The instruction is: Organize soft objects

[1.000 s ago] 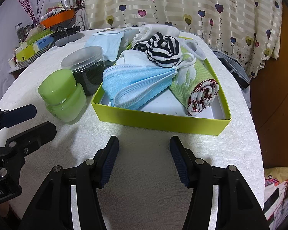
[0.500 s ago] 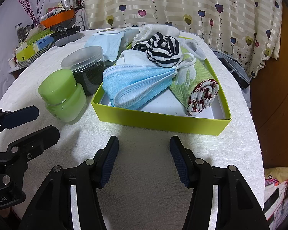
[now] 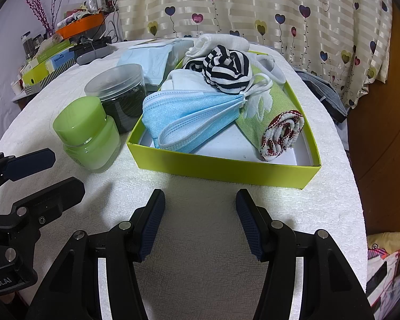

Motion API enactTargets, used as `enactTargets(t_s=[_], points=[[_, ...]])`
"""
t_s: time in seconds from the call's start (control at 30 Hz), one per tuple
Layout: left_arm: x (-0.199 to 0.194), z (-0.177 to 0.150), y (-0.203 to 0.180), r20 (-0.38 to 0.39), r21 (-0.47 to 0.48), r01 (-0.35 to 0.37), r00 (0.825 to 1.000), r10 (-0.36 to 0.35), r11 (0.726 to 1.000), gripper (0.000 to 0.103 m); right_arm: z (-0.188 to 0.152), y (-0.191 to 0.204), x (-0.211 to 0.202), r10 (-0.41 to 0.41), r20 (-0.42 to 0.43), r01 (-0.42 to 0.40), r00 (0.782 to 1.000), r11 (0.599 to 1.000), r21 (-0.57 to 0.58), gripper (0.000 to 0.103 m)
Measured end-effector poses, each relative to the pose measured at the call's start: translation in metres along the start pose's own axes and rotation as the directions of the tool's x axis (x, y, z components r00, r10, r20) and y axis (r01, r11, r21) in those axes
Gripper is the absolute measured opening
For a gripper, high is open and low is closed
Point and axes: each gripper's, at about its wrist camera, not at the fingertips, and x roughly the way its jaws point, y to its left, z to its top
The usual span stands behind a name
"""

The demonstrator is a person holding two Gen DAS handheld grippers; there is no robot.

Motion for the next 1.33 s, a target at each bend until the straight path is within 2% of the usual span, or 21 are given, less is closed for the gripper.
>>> enactTargets(t_s=[0.43, 1.33], points=[[-0.0011, 0.0002, -0.0044, -0.004, 0.016, -0.011, 1.0, 0.011, 1.0, 0.061, 0.0, 0.0001, 0.0, 0.0, 0.0, 0.0, 1.0, 1.0, 0.0, 0.057], [0.0013, 0.0021, -0.0036, -0.002, 0.039, 0.01, 1.0, -0.01, 0.999, 0.061, 0.0003, 0.0006, 0.0003, -0.001, 0.0, 0.001, 1.0, 1.0, 0.0, 0.057]])
